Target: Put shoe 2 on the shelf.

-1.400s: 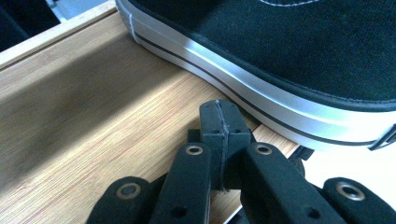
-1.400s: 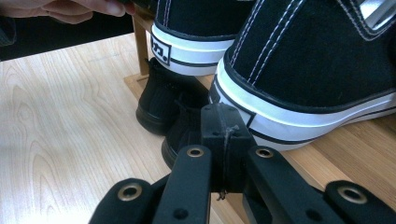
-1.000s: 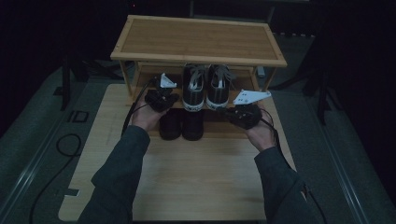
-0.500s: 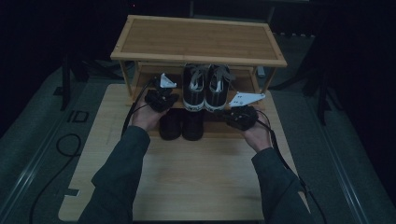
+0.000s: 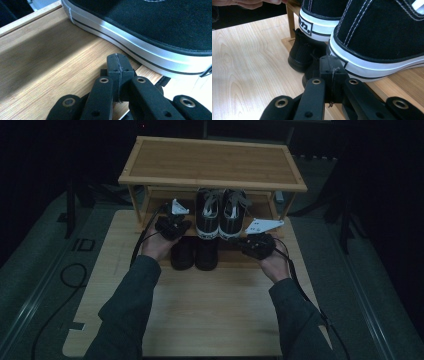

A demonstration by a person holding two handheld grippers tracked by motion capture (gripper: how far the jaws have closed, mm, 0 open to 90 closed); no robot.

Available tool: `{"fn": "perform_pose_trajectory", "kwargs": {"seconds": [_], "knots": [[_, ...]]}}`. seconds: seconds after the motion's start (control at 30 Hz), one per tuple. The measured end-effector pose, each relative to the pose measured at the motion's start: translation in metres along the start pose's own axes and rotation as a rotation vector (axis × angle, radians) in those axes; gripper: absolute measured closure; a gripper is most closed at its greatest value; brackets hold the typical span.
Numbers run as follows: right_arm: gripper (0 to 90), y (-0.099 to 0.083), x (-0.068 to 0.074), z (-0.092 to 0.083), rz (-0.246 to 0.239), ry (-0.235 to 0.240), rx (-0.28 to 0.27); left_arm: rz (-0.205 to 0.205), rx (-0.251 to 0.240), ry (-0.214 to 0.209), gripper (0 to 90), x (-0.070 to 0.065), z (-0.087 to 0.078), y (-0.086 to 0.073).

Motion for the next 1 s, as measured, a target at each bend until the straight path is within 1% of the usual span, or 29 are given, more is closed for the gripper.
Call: {"fn": "perform_pose_trajectory", "kwargs": {"seconds": [0.27, 0.43, 0.83, 0.93, 1.0], "knots": [[90.0, 0.0001, -0.0003, 0.0004, 0.011, 0.009, -0.002, -0.001, 0.000, 0.002, 90.0, -0.0003, 0.0001, 0.0001], [90.0, -0.0002, 0.0001, 0.0003, 0.011, 0.006, -0.003, 0.001, 0.002, 0.005, 90.0, -0.0007, 0.0000, 0.0003], [90.0, -0.0015, 0.0015, -0.0074, -0.009, -0.002, 0.011, 0.004, 0.004, 0.010, 90.0, -0.0013, -0.0002, 0.0006], [90.0, -0.0046, 0.0042, -0.0062, -0.016, 0.008, 0.017, 0.006, 0.002, 0.008, 90.0, -0.0010, -0.0003, 0.0004], [90.0, -0.0092, 0.0026, -0.0045, -0.005, 0.010, 0.026, 0.005, 0.001, 0.007, 90.0, -0.0008, -0.0003, 0.0003]]}}
Point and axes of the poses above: each handheld gripper's, and its own axes: z roughly forward along the jaws, y roughly out of its top, x roughly to its left, the point moved 2 cm from there along z, roughly forward along the jaws, and after that the axes turned 9 degrees about z, right-handed, at the moved point
